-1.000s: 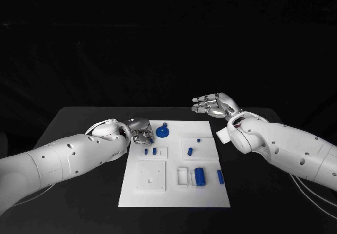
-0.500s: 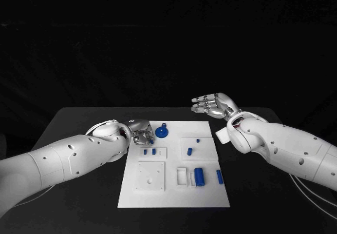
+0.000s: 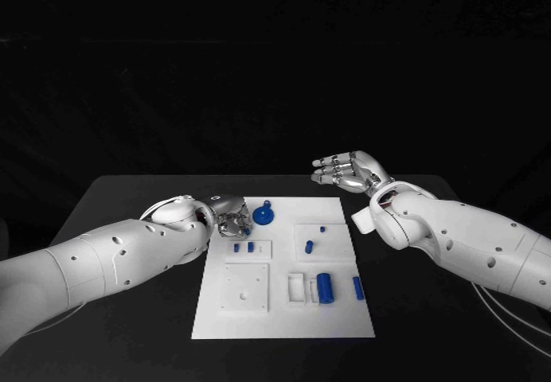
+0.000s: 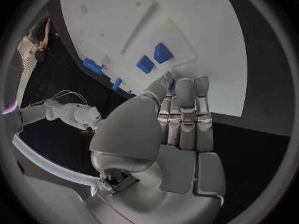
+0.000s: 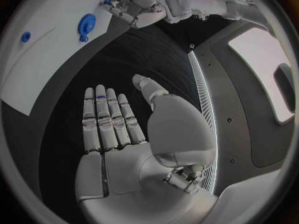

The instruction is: Assemble the parts on the task board

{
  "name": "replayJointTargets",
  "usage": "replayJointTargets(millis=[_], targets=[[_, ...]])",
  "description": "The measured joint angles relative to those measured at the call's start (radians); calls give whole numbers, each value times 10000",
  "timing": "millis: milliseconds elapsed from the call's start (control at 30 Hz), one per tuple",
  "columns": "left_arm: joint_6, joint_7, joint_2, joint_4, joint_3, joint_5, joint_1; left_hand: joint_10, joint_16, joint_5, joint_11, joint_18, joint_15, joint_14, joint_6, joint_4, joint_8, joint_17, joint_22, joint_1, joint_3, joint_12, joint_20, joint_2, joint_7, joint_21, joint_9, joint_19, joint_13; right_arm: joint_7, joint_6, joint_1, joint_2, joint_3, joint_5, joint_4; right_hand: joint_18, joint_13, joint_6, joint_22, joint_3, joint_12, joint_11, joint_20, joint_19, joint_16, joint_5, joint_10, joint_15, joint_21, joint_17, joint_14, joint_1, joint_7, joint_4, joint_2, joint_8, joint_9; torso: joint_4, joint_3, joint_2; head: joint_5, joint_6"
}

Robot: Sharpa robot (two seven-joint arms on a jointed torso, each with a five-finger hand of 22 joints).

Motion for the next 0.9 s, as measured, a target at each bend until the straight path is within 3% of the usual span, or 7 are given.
replayJointTargets(millis=[167, 367, 633, 900], targets=[[111, -60, -11, -3, -66, -59, -44, 1, 0, -18, 1, 0, 0, 0, -848, 0, 26, -9, 0, -111, 0, 0, 0, -109, -205, 0, -5, 0, 1, 1, 0, 0, -3, 0, -2, -1, 0, 0, 0, 0, 0, 0, 0, 0, 0, 0, 0, 0, 0, 0, 0, 0, 0, 0, 0, 0, 0, 0, 9, -7, -1, -8, -1], [145, -92, -47, 2, -74, -95, -49, 1, 0, -18, 1, 0, 8, -8, -1533, -71, 58, -39, -1, -167, 72, 0, 0, -289, -417, -68, -10, 0, 1, 2, 0, 0, -7, 0, -3, -10, -1, 0, 0, 0, 0, 0, 0, 0, 0, 0, 0, 0, 0, 0, 0, 0, 0, 0, 0, 0, 0, 0, 10, -12, -4, -10, -2], [111, -117, -99, 2, -71, -109, -46, -33, -8, -74, 36, 0, 36, -36, -2942, -70, 59, -67, -2, -162, 72, 0, 36, -450, -665, -205, -53, 36, 2, 4, 0, -2, -9, 0, -5, -19, 0, 0, 0, 0, 0, 0, 0, 0, 0, 0, -1, 0, 0, 0, 0, 0, 0, 0, 0, 0, 0, 0, 11, -12, -6, 19, 10], [4, -135, -167, -79, -71, -111, -50, -239, -46, -76, 96, 2, 70, -70, -3387, 9, 1, -94, -3, -71, 3, 2, 72, -571, -672, -316, -64, 73, 8, -91, 84, -3, -3, 0, -171, -106, 0, 0, 249, 0, 68, 0, 0, 37, -37, 0, -1, 0, 72, 0, 0, -73, 0, -22, -105, 0, 0, 0, 10, -13, -5, 44, 44]])
